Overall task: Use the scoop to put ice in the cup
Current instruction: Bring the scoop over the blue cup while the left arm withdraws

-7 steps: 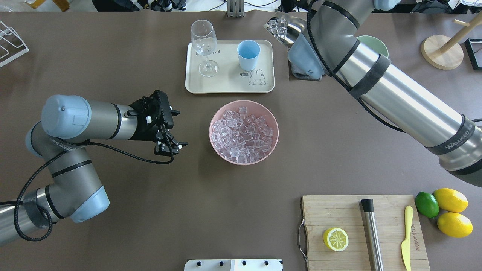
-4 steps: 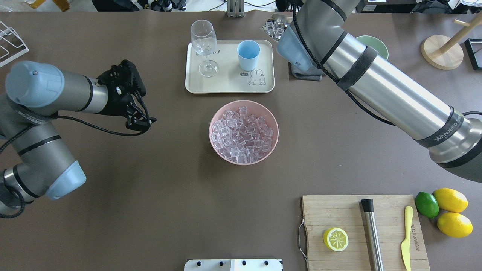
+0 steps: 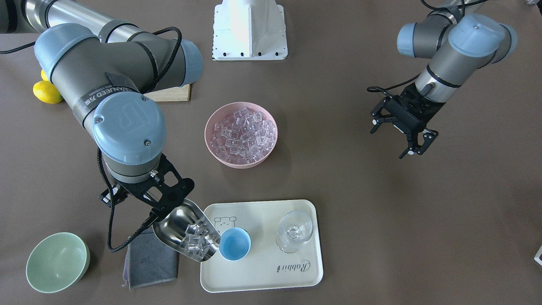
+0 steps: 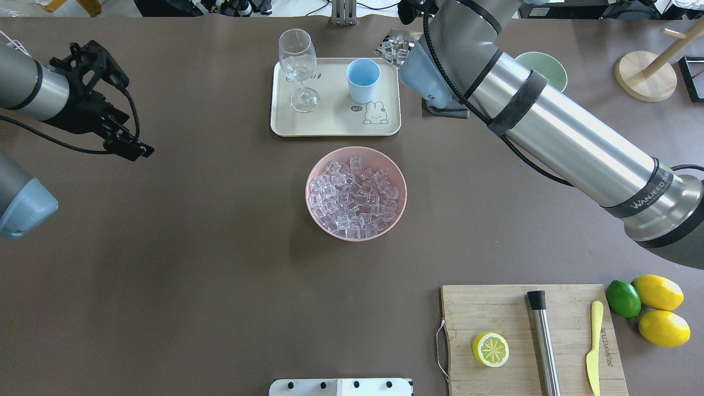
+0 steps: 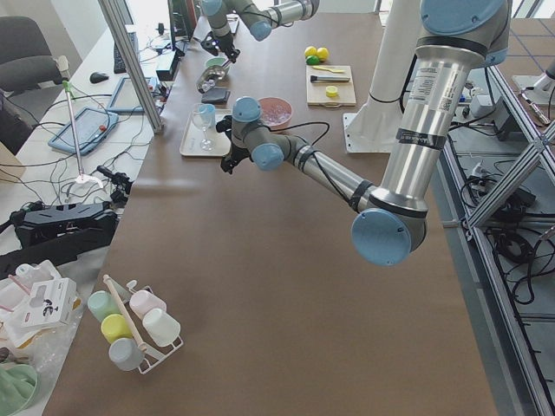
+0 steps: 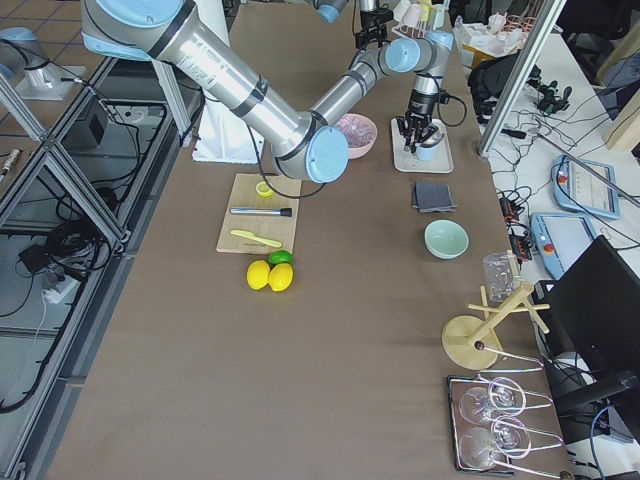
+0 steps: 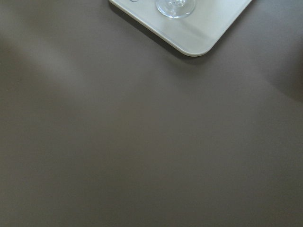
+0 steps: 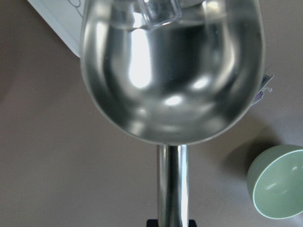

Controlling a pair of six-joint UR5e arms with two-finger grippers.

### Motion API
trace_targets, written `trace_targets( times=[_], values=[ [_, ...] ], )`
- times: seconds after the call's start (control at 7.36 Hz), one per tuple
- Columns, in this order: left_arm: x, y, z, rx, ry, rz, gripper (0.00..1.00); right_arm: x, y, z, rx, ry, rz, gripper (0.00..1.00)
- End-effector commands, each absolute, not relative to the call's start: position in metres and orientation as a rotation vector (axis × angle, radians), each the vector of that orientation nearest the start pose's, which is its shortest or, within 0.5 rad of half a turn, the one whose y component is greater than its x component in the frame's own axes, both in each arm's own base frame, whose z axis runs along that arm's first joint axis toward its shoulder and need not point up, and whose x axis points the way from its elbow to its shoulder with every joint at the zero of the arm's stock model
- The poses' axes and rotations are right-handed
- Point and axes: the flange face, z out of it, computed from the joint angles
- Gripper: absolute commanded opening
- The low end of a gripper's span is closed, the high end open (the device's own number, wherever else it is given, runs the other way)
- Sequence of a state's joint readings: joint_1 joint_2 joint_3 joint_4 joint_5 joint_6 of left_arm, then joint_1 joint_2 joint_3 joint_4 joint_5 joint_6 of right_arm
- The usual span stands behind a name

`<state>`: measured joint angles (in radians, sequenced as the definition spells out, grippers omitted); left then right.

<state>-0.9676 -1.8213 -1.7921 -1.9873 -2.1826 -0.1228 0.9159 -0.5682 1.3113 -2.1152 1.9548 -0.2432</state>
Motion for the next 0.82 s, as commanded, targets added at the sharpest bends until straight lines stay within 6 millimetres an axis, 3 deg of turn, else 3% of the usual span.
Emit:
trace_targets(
  times=[0.0, 0.14, 0.27, 0.41, 0.54, 0.68],
  values=[
    [0.203, -0.530, 0.412, 0.495, 0.927, 0.622, 0.98, -0.398, -0.660, 0.198, 0.119, -0.365, -1.060, 0.00],
    [0.175, -0.525, 0.440, 0.418, 0.935, 0.563, 0.98, -0.397, -0.660, 0.199, 0.103, -0.351, -1.076, 0.00],
    [0.129, -0.518, 0.476, 0.298, 0.980, 0.459, 0.98, -0.401, -0.659, 0.199, 0.090, -0.346, -1.088, 0.00],
    [0.099, -0.508, 0.504, 0.235, 0.974, 0.378, 0.98, -0.405, -0.664, 0.190, 0.065, -0.320, -1.091, 0.00],
    [0.068, -0.494, 0.546, 0.153, 0.953, 0.280, 0.98, -0.407, -0.664, 0.186, 0.059, -0.316, -1.093, 0.00],
    [0.034, -0.495, 0.574, 0.070, 0.931, 0.163, 0.98, -0.411, -0.670, 0.184, 0.041, -0.312, -1.092, 0.00]
  ],
)
